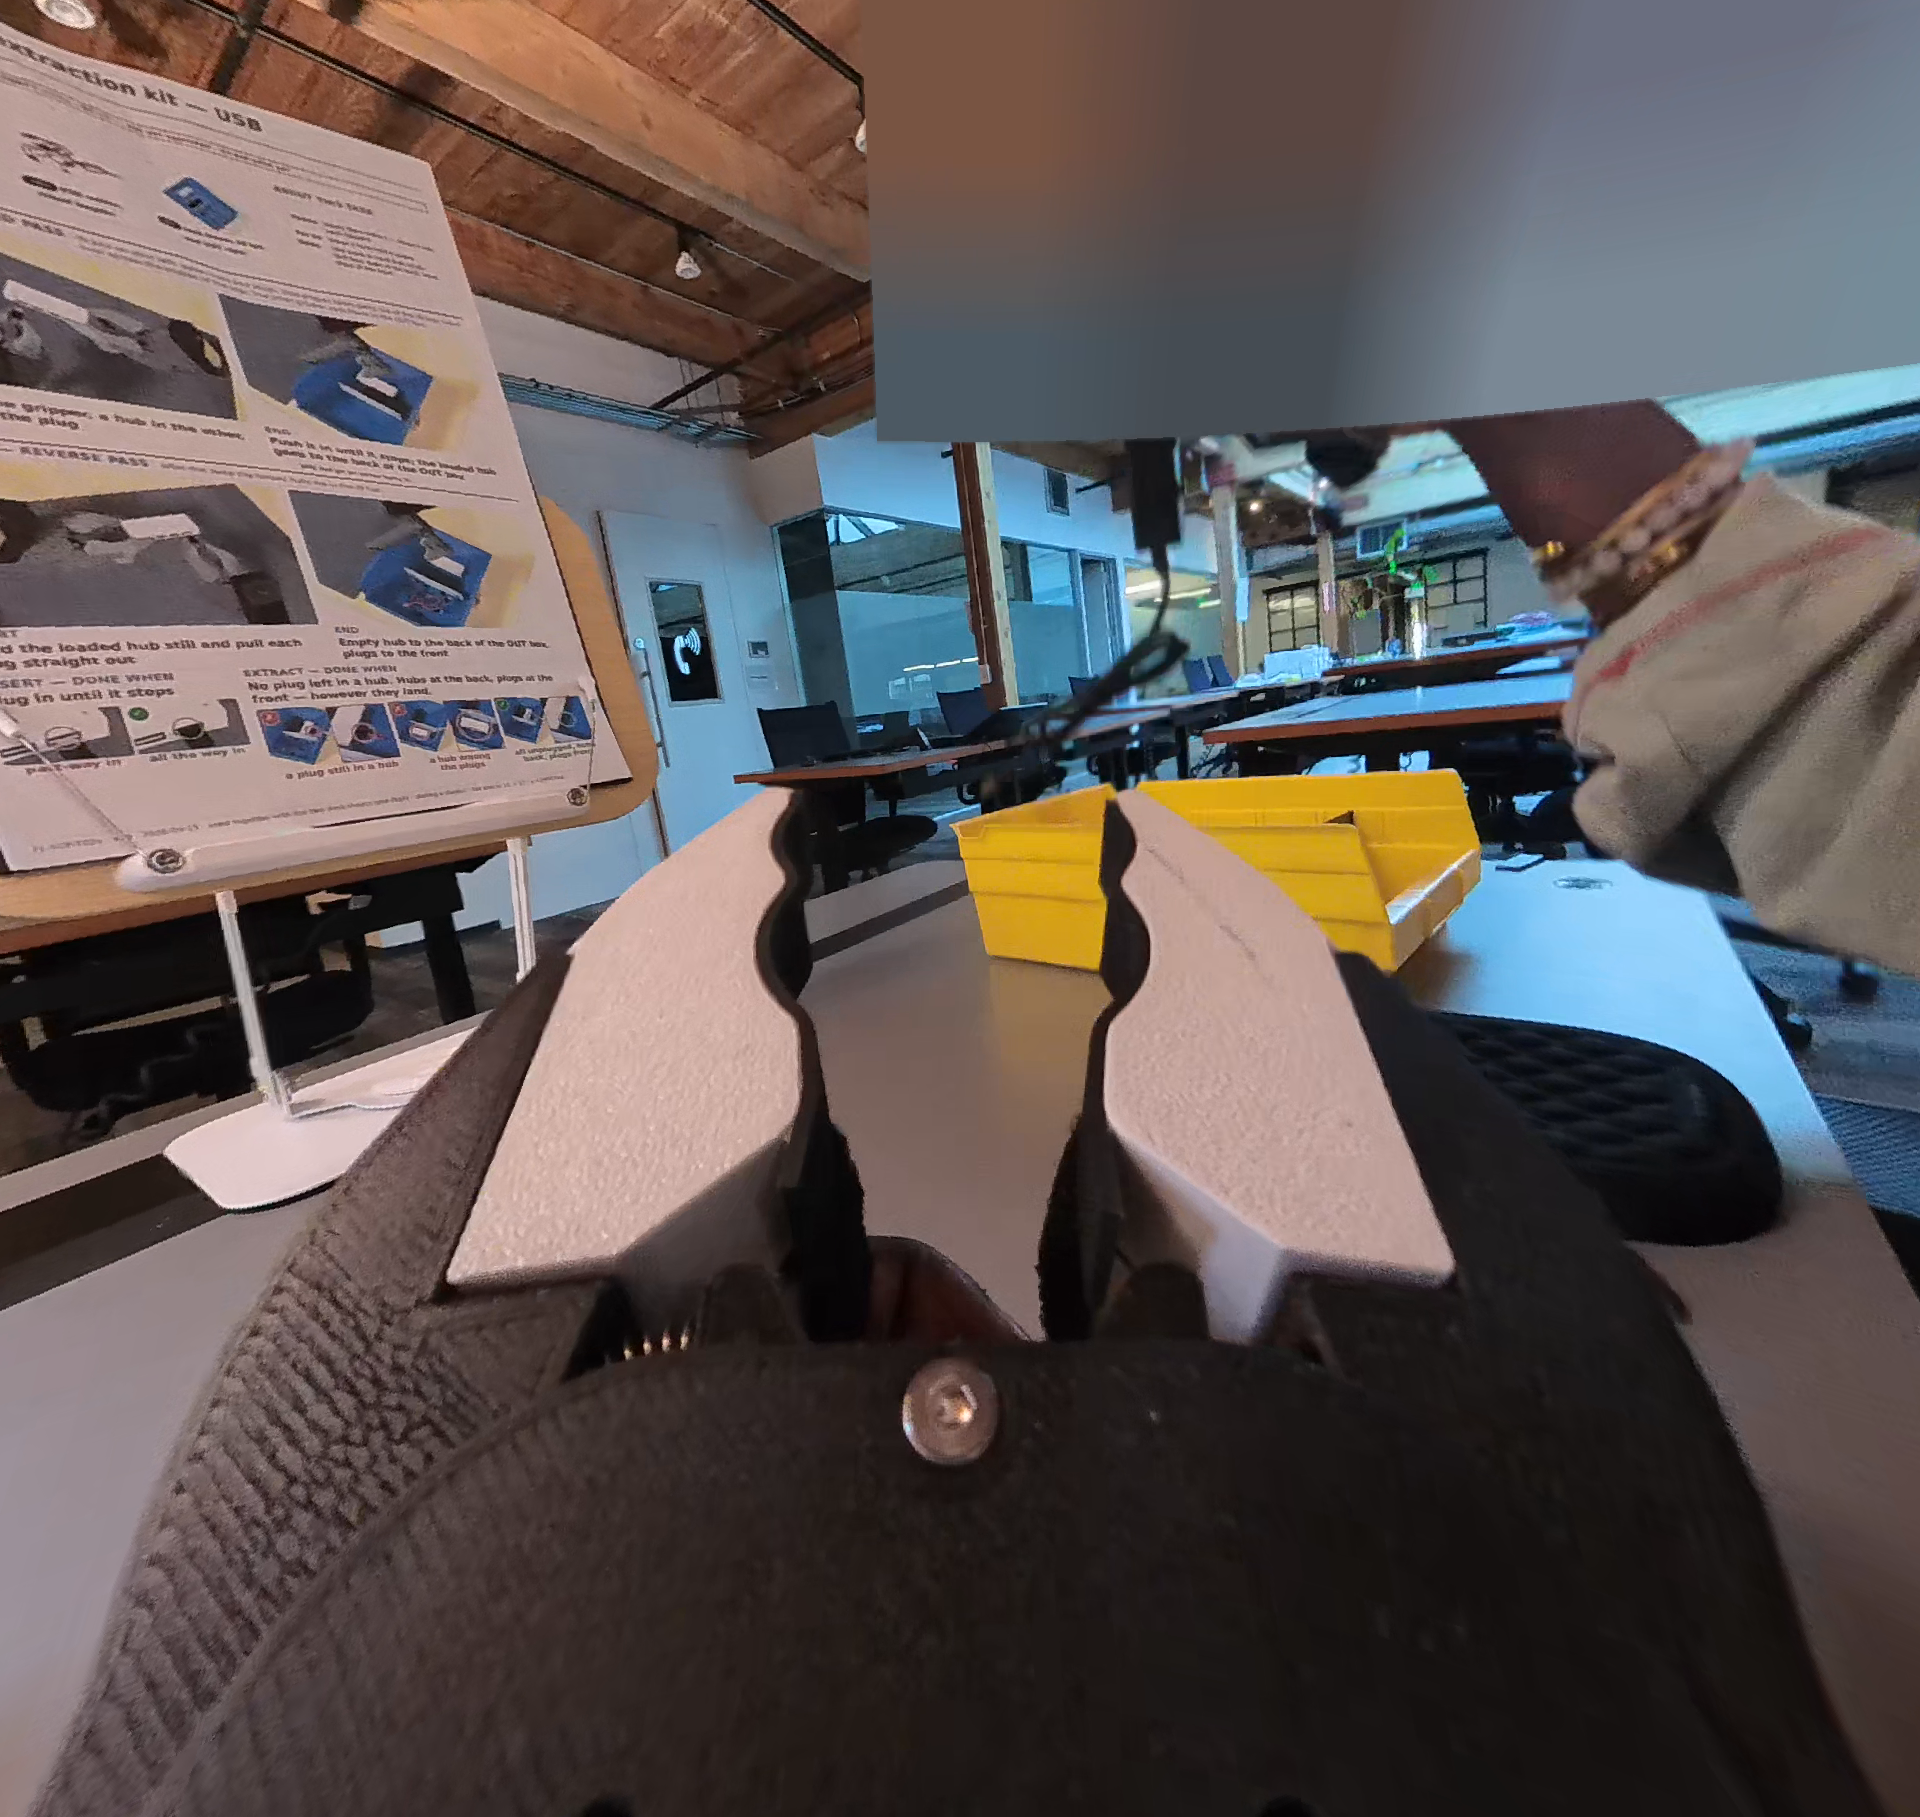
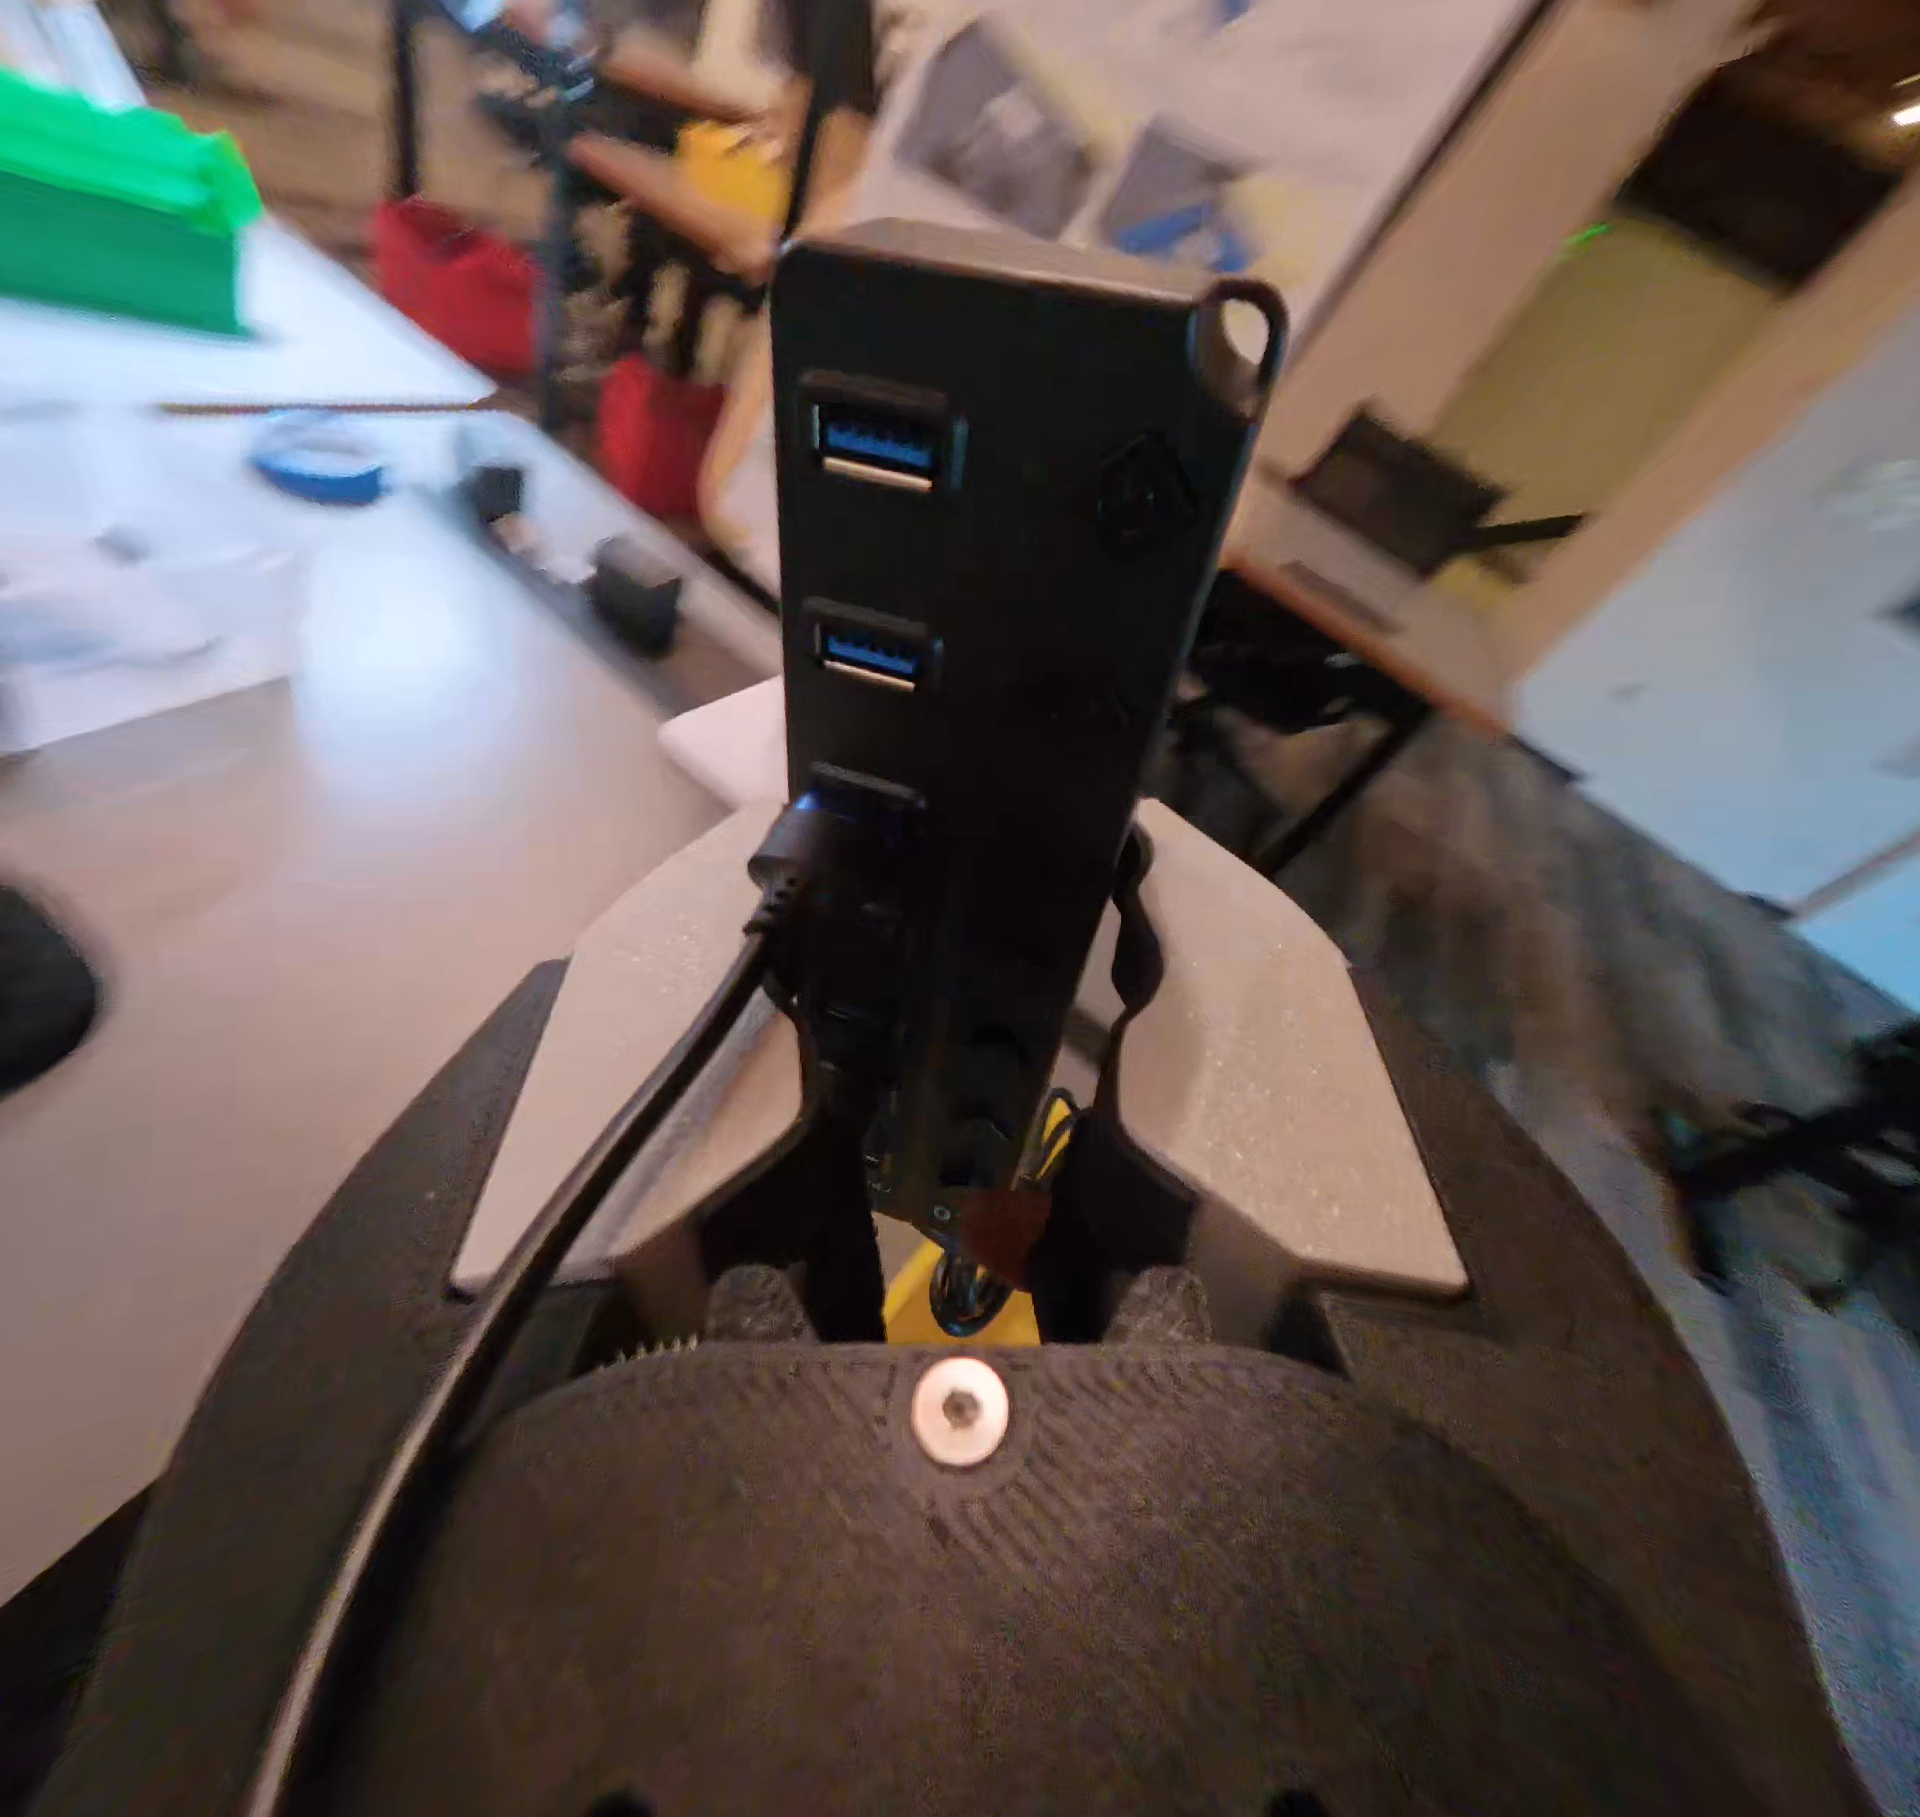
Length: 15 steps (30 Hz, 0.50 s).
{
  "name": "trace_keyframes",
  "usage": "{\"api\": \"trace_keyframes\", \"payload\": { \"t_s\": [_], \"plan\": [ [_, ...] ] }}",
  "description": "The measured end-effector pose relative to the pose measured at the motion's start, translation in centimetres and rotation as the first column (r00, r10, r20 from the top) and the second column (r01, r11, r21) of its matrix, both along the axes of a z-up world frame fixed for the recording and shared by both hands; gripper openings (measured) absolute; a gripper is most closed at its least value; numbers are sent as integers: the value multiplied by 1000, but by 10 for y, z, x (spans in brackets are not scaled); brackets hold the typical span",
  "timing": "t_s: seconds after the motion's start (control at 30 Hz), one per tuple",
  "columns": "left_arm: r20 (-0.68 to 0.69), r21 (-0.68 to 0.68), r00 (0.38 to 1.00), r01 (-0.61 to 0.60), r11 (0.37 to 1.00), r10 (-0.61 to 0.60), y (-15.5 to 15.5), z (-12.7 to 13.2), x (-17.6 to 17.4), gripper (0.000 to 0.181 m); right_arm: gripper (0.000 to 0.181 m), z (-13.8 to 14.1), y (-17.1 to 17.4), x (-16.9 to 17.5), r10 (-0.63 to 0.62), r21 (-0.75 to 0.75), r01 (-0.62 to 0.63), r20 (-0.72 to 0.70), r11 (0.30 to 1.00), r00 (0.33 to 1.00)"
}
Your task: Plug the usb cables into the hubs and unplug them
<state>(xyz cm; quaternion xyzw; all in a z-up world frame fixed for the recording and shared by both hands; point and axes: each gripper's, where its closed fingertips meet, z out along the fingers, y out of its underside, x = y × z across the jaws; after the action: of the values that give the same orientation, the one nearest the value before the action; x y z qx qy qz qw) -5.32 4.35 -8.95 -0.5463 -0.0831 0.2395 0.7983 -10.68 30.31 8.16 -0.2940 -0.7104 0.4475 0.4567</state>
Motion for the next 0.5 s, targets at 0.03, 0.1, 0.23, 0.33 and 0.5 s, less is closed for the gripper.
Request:
{"api": "trace_keyframes", "payload": {
  "t_s": [0.03, 0.1, 0.23, 0.33, 0.5],
  "plan": [
    [-6, -17, 1000, -8, 1000, 8, 1, -2, 0, 54, 59, 17, 18, -3, -61, -16, 60, -60, 998, 996],
    [-17, -47, 1000, -21, 999, 20, 4, -5, -1, 54, 59, 44, 53, -9, -182, -45, 177, -156, 983, 971],
    [-21, -56, 999, -26, 998, 25, 4, -6, -1, 54, 59, 61, 106, -15, -356, -44, 358, -272, 933, 894],
    [-12, -49, 1000, -25, 999, 24, 3, -6, -2, 53, 59, 58, 137, -16, -456, -14, 491, -392, 871, 799],
    [-12, -65, 1000, -27, 997, 27, 5, -9, -3, 53, 59, 44, 164, -19, -480, 167, 684, -596, 711, 644]
  ]
}}
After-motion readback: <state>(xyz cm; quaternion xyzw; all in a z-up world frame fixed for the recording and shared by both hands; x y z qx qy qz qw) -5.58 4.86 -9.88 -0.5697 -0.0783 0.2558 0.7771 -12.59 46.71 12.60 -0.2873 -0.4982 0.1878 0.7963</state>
